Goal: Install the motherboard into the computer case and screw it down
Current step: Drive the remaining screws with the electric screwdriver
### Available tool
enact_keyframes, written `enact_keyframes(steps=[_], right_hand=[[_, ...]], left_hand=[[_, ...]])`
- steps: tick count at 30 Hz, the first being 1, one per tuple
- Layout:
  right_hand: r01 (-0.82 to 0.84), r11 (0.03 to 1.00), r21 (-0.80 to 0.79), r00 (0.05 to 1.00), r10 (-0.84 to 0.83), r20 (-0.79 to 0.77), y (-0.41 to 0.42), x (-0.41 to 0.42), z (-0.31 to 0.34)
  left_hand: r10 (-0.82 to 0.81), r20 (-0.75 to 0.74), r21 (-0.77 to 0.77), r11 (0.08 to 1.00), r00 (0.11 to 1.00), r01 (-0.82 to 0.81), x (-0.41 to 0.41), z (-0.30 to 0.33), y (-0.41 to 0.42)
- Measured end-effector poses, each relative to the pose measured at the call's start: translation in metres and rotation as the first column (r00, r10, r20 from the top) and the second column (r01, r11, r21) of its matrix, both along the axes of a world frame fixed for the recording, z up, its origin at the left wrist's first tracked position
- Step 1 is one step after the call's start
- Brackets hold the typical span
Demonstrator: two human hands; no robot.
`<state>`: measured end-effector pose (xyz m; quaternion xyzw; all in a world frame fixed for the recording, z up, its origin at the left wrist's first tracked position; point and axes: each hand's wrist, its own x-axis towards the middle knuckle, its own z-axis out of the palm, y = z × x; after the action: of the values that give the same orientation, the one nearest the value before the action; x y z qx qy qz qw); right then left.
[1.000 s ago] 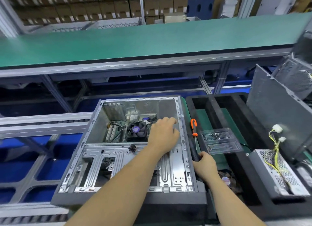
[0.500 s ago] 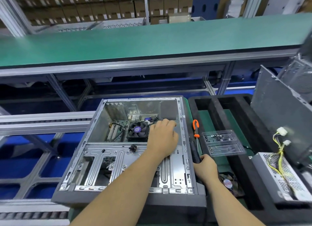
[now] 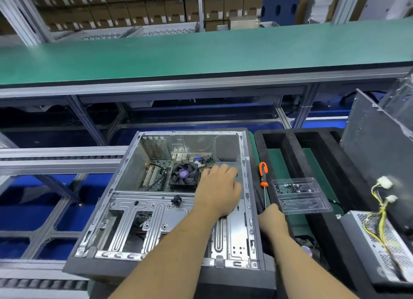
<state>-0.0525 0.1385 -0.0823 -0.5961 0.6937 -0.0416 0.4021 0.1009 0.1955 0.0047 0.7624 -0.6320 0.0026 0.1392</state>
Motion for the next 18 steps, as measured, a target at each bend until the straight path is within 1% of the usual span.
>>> enact_keyframes(steps=[3,10,13,18], right_hand=[[0.017,0.998,0.055,1.0,-0.017,0.0,-0.008,0.001,0.001],[0.02,0.997,0.08,0.999,-0.017,-0.04,-0.016,0.007,0.002],[0.036,0.991,0.126,0.999,-0.036,-0.006,-0.021,0.01,0.0],[0.102,0.986,0.133,0.993,-0.108,0.04,-0.026,0.01,-0.001]], left_hand=[[0.002,0.002,-0.009,1.0,1.0,-0.002,0.0,-0.001,0.0],[0.005,-0.012,-0.016,1.0,1.0,-0.006,-0.001,-0.001,0.001],[0.005,-0.01,-0.008,1.0,1.0,-0.005,-0.001,-0.001,0.0],[0.006,-0.017,-0.013,1.0,1.0,-0.006,-0.002,-0.002,0.001]])
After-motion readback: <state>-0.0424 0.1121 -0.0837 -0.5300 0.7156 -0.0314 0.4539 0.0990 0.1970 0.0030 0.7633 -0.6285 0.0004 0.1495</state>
